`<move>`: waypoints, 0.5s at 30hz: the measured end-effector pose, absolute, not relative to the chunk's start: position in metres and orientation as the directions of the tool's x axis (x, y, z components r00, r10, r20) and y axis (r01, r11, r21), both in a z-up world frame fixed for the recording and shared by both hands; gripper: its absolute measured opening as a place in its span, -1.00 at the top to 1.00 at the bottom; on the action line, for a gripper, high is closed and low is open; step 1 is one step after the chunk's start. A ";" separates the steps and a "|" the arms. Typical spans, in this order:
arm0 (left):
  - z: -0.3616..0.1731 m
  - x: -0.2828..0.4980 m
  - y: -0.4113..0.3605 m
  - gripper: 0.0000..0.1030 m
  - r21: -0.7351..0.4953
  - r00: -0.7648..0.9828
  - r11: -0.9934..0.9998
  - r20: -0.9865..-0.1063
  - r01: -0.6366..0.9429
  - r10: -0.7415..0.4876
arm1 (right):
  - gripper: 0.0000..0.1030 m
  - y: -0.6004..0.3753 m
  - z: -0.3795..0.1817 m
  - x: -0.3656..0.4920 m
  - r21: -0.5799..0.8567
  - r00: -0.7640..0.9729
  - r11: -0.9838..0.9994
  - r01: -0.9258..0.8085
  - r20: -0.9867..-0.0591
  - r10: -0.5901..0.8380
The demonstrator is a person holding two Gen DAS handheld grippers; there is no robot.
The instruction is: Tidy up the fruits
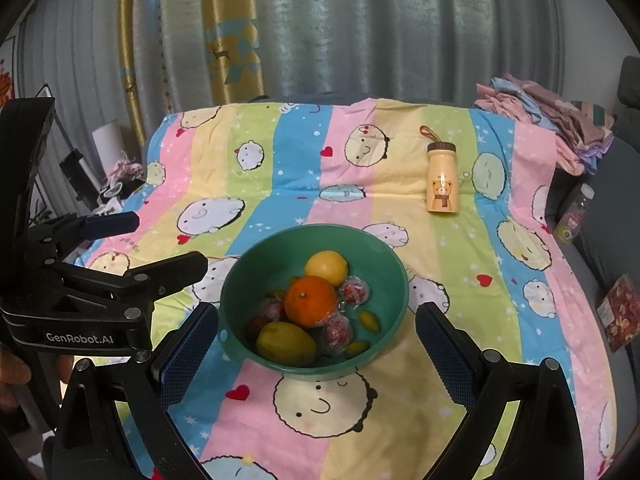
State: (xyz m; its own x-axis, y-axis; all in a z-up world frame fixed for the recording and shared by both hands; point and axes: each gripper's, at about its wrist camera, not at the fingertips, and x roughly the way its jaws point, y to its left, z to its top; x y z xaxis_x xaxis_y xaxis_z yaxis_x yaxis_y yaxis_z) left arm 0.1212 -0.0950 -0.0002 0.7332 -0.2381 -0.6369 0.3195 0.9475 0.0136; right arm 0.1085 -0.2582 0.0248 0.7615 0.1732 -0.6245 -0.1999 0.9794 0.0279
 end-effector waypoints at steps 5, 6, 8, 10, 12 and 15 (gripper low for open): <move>0.004 0.115 -0.096 -0.99 0.012 0.738 0.946 -0.629 0.324 -0.244 | -0.92 -0.259 0.030 0.102 0.021 0.767 0.980 -0.199 -0.619 0.169; 0.006 0.113 -0.096 -0.99 0.014 0.739 0.945 -0.627 0.326 -0.245 | -0.92 -0.259 0.030 0.101 0.020 0.768 0.980 -0.199 -0.618 0.168; 0.008 0.111 -0.097 -0.99 0.018 0.744 0.945 -0.622 0.326 -0.245 | -0.92 -0.259 0.031 0.100 0.018 0.769 0.980 -0.198 -0.617 0.167; 0.011 0.110 -0.097 -0.99 0.016 0.746 0.945 -0.618 0.327 -0.248 | -0.92 -0.260 0.033 0.098 0.015 0.772 0.981 -0.195 -0.615 0.163; 0.014 0.107 -0.097 -0.99 0.017 0.751 0.946 -0.613 0.325 -0.247 | -0.92 -0.261 0.035 0.096 0.014 0.775 0.981 -0.192 -0.612 0.160; 0.015 0.106 -0.097 -0.99 0.020 0.752 0.947 -0.613 0.320 -0.241 | -0.92 -0.263 0.038 0.093 0.013 0.780 0.983 -0.185 -0.607 0.155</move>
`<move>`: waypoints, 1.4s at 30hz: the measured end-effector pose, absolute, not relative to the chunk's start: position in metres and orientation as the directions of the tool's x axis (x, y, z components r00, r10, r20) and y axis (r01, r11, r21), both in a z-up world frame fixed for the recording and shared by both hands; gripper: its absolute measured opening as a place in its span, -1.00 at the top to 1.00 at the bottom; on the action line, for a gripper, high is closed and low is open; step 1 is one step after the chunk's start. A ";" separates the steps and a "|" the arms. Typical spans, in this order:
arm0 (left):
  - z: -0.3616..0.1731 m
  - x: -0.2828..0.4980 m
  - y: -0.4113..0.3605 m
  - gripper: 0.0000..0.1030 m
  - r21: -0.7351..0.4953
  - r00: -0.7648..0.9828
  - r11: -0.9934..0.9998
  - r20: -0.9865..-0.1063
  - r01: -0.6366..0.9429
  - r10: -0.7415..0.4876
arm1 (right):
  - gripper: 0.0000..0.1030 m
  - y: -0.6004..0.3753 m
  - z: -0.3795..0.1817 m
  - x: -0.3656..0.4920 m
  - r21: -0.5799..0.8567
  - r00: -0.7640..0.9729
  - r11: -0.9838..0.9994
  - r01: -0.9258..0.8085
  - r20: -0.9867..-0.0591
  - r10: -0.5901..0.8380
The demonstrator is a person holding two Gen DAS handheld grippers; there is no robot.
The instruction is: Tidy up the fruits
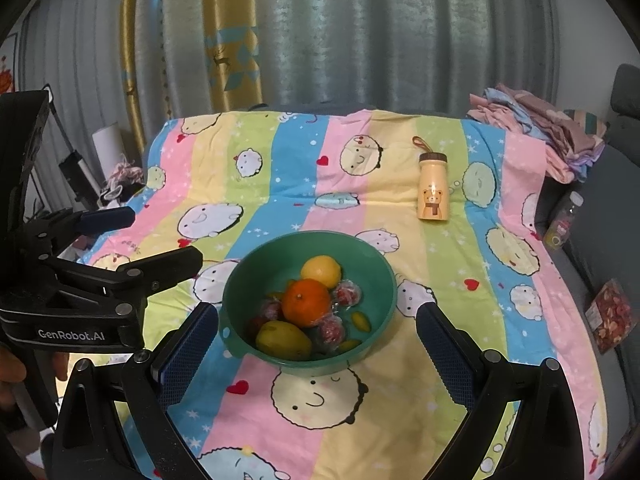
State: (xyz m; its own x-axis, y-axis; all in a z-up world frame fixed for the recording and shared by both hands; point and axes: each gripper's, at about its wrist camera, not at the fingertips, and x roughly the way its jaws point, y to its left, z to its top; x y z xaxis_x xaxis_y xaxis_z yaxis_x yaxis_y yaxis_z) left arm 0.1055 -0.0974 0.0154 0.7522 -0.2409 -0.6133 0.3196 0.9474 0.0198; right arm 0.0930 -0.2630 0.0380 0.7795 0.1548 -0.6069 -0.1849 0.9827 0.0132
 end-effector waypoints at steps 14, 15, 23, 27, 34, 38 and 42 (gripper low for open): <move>0.032 0.095 -0.094 -0.99 -0.034 0.735 0.960 -0.636 0.277 -0.235 | -0.93 -0.269 0.056 0.080 -0.018 0.804 0.986 -0.165 -0.582 0.124; 0.032 0.095 -0.094 -0.99 -0.048 0.725 0.959 -0.644 0.280 -0.244 | -0.93 -0.270 0.057 0.079 -0.020 0.805 0.986 -0.164 -0.580 0.122; 0.035 0.092 -0.098 -0.99 -0.043 0.727 0.966 -0.650 0.256 -0.221 | -0.93 -0.270 0.064 0.072 -0.033 0.815 0.986 -0.166 -0.568 0.118; 0.040 0.089 -0.098 -0.99 -0.016 0.739 0.968 -0.643 0.250 -0.202 | -0.94 -0.271 0.070 0.068 -0.032 0.820 0.985 -0.169 -0.559 0.122; 0.045 0.091 -0.100 -0.99 0.011 0.748 0.969 -0.639 0.245 -0.182 | -0.94 -0.273 0.077 0.071 -0.028 0.824 0.984 -0.175 -0.551 0.131; 0.046 0.093 -0.103 -0.99 0.023 0.751 0.969 -0.636 0.247 -0.176 | -0.94 -0.272 0.076 0.074 -0.022 0.820 0.984 -0.179 -0.555 0.137; 0.045 0.096 -0.105 -0.99 0.028 0.749 0.968 -0.639 0.249 -0.174 | -0.95 -0.273 0.076 0.076 -0.020 0.819 0.983 -0.181 -0.556 0.139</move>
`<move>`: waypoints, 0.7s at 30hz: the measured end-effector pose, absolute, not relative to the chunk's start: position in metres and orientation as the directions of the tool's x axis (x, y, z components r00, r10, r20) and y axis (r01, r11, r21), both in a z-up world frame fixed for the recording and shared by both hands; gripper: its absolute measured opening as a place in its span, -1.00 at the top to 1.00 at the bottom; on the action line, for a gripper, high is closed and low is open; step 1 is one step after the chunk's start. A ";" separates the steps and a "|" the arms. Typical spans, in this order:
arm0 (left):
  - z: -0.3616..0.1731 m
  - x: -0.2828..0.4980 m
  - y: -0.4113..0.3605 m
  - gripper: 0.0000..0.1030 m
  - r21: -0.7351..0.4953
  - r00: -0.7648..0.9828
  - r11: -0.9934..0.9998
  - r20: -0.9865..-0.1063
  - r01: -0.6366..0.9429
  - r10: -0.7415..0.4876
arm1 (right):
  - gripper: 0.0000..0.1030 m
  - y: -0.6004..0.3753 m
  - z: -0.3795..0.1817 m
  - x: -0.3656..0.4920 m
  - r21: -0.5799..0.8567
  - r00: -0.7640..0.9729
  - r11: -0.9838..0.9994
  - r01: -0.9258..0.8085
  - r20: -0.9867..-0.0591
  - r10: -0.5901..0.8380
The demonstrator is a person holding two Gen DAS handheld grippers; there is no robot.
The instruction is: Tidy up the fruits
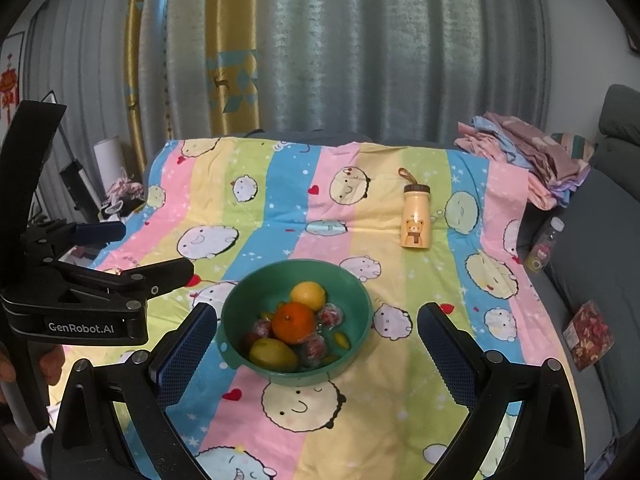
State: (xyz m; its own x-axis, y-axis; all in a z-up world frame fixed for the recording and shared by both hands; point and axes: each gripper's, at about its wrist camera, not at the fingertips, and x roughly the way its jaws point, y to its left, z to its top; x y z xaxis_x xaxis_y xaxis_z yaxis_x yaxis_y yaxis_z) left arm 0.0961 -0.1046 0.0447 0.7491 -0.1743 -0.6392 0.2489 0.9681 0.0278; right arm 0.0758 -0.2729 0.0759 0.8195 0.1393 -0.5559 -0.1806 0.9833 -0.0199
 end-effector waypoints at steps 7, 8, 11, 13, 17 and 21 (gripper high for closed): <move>0.043 0.098 -0.105 -0.99 0.039 0.752 0.971 -0.640 0.238 -0.159 | -0.95 -0.273 0.075 0.077 -0.021 0.818 0.983 -0.180 -0.558 0.138; 0.042 0.099 -0.105 -0.99 0.039 0.750 0.970 -0.642 0.239 -0.159 | -0.95 -0.273 0.074 0.078 -0.021 0.818 0.984 -0.179 -0.558 0.137; 0.041 0.099 -0.105 -0.99 0.042 0.748 0.970 -0.645 0.238 -0.156 | -0.96 -0.273 0.074 0.079 -0.019 0.818 0.983 -0.182 -0.558 0.141; 0.040 0.100 -0.105 -0.99 0.045 0.748 0.970 -0.646 0.237 -0.153 | -0.96 -0.273 0.073 0.078 -0.019 0.818 0.983 -0.181 -0.558 0.140; 0.039 0.101 -0.107 -0.99 0.045 0.745 0.970 -0.648 0.240 -0.155 | -0.98 -0.273 0.073 0.080 -0.018 0.818 0.983 -0.181 -0.558 0.141; 0.036 0.102 -0.109 -0.99 0.046 0.741 0.968 -0.653 0.246 -0.158 | -0.98 -0.273 0.073 0.080 -0.019 0.817 0.984 -0.179 -0.560 0.138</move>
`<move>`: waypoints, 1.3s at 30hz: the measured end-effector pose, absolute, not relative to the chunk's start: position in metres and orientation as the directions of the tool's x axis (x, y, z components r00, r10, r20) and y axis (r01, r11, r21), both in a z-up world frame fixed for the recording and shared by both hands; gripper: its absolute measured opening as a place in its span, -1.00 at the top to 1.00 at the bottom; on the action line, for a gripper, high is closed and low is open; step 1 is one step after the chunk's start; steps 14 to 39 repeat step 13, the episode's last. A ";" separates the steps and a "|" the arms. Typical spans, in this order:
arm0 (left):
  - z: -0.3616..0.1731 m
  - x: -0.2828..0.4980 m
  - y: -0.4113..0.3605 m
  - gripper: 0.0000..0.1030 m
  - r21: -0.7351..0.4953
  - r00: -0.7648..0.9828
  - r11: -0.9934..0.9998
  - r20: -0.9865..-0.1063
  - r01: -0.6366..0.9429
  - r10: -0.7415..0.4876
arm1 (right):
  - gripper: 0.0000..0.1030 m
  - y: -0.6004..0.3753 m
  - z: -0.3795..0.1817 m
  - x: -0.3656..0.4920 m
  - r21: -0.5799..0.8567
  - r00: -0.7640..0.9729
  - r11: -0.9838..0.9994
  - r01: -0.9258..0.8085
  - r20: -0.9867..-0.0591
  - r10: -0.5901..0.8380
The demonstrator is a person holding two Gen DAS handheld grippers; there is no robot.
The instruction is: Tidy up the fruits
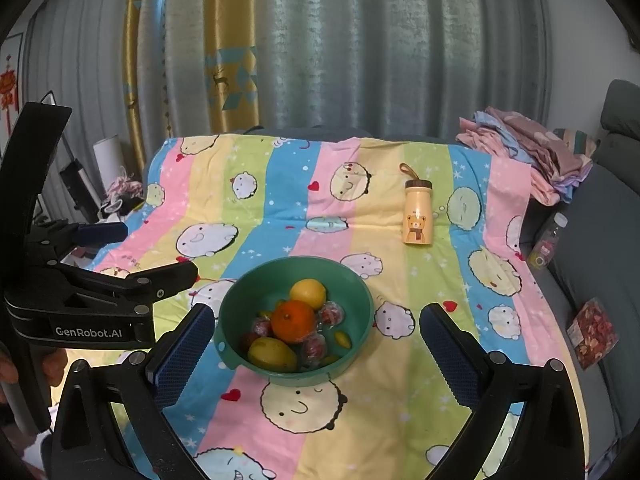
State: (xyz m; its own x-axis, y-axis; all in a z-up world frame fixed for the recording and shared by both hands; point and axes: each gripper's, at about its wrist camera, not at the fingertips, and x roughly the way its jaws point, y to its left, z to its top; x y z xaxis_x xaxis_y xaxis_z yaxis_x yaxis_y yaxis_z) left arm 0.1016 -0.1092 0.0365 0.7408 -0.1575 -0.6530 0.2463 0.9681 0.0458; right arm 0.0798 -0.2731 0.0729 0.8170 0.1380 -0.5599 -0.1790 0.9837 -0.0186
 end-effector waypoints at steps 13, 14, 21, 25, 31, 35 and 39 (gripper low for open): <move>0.037 0.103 -0.114 -0.99 0.035 0.744 0.966 -0.646 0.257 -0.175 | -0.98 -0.275 0.062 0.082 -0.017 0.817 0.984 -0.175 -0.561 0.136; 0.037 0.103 -0.114 -0.99 0.035 0.744 0.966 -0.646 0.257 -0.175 | -0.98 -0.275 0.062 0.082 -0.017 0.817 0.984 -0.175 -0.561 0.136; 0.037 0.103 -0.114 -0.99 0.035 0.744 0.966 -0.646 0.257 -0.175 | -0.98 -0.275 0.062 0.082 -0.017 0.817 0.984 -0.175 -0.561 0.136; 0.037 0.103 -0.114 -0.99 0.035 0.744 0.966 -0.646 0.257 -0.175 | -0.98 -0.275 0.062 0.082 -0.017 0.817 0.984 -0.175 -0.561 0.136; 0.037 0.103 -0.114 -0.99 0.035 0.744 0.966 -0.646 0.257 -0.175 | -0.98 -0.275 0.062 0.082 -0.017 0.817 0.984 -0.175 -0.561 0.136; 0.037 0.103 -0.114 -0.99 0.035 0.744 0.966 -0.646 0.257 -0.175 | -0.98 -0.275 0.062 0.082 -0.017 0.817 0.984 -0.175 -0.561 0.136; 0.037 0.103 -0.114 -0.99 0.035 0.744 0.966 -0.646 0.257 -0.175 | -0.98 -0.275 0.062 0.082 -0.017 0.817 0.984 -0.175 -0.561 0.136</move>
